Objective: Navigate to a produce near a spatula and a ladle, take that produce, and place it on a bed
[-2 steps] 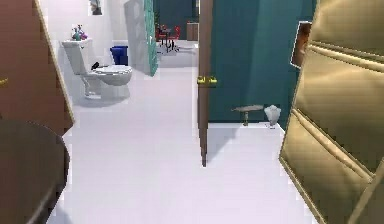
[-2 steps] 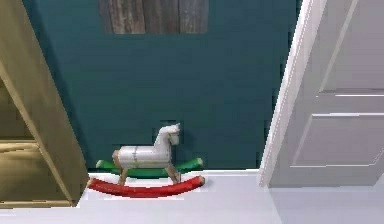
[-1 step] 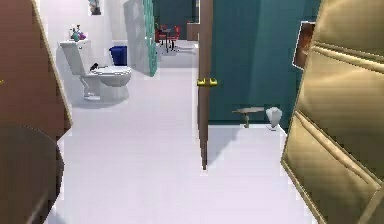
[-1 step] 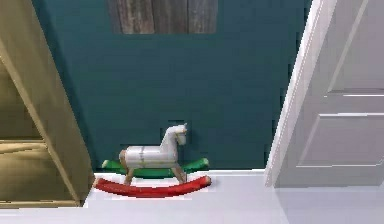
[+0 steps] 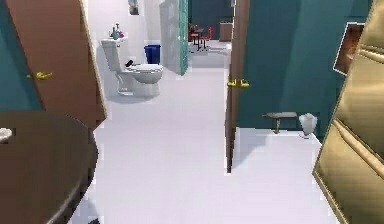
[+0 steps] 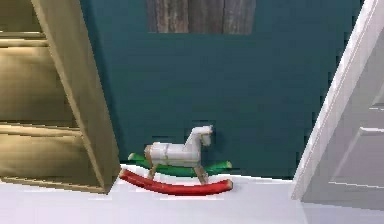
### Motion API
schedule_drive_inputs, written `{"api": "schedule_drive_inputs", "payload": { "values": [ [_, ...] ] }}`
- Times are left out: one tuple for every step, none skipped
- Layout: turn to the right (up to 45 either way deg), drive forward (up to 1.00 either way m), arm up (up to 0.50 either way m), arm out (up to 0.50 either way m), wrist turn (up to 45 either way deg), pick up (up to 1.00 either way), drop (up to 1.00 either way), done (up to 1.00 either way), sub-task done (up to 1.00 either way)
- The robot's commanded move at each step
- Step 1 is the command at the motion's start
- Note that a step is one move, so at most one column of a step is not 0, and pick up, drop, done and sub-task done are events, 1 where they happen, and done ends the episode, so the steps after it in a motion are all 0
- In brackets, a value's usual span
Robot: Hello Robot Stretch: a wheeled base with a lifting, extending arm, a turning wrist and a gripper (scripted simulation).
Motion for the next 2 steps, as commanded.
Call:
{"api": "schedule_drive_inputs", "payload": {
  "values": [
    [0.0, 1.0, 0.0, 0.0, 0.0, 0.0, 0.0, 0.0, 0.0],
    [-6.0, 0.0, 0.0, 0.0, 0.0, 0.0, 0.0, 0.0, 0.0]
  ]
}}
